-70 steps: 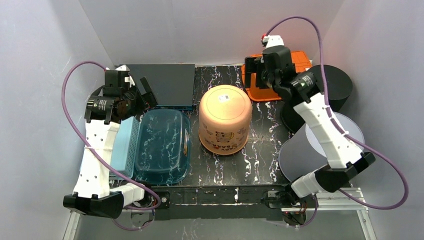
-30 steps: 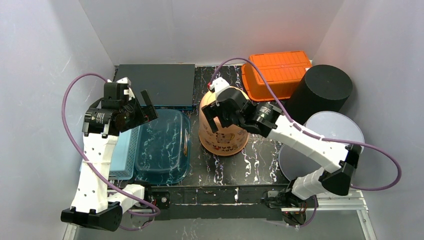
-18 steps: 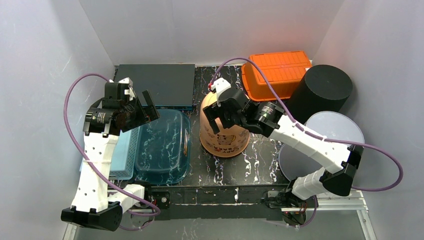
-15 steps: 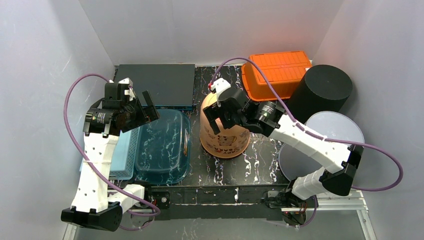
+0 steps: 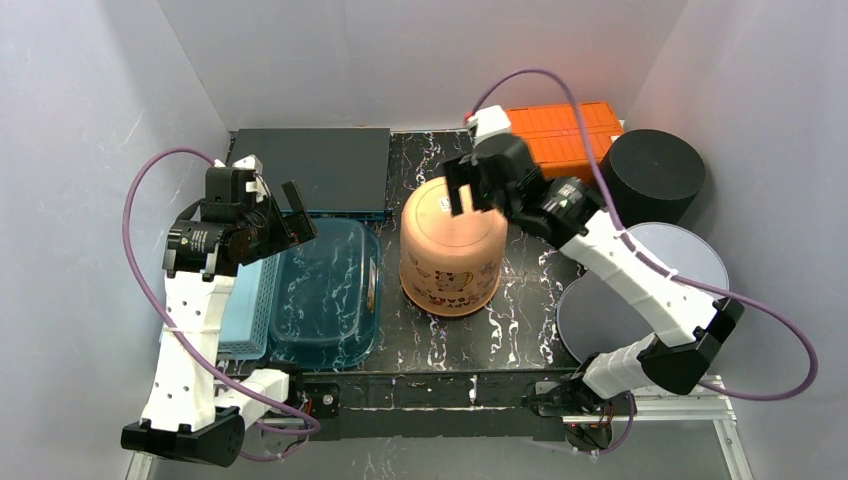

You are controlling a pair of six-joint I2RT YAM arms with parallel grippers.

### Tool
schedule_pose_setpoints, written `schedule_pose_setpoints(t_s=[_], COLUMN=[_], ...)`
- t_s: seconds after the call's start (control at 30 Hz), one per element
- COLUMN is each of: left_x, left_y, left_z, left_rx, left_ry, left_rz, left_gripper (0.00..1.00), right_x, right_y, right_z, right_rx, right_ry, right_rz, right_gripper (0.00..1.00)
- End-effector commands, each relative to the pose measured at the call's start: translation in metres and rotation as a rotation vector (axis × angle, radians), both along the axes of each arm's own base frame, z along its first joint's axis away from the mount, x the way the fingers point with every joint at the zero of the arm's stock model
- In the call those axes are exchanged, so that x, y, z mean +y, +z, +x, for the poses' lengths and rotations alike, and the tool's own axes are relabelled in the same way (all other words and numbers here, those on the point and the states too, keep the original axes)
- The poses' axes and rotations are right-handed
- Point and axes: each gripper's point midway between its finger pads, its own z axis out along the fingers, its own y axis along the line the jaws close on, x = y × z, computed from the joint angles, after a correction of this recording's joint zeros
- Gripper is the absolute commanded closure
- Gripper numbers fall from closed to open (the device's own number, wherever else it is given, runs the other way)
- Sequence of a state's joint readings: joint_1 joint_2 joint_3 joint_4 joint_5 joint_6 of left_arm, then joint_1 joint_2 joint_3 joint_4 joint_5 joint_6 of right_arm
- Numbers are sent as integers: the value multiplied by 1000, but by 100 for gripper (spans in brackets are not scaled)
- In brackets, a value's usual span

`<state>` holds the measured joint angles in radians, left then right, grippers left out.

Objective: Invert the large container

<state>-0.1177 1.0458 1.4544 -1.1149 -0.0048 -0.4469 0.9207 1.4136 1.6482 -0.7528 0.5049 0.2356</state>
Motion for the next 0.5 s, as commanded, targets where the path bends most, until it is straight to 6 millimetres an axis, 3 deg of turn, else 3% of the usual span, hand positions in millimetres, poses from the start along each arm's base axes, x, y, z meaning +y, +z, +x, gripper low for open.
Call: schedule_pose_setpoints(t_s=[0.0,0.17,0.33,0.47], left_x=[5,12,18,21], left_y=[22,40,47,51], left_z=[-5,-6,-11,-13], left_rx=[-53,-111,-141,-160], left_ry=[9,38,61,70], left_rz=[13,32,53,59], left_gripper=[2,2,2,2], right_x=[-45,-68,-57,-63], right_y=[38,28,27,23], right_z=[43,66,55,48], right_rx=[-42,34,23,19], right_ry=[-121,-160,-104,-133], right_rz=[159,210,319,352], right_gripper=[1,1,1,1])
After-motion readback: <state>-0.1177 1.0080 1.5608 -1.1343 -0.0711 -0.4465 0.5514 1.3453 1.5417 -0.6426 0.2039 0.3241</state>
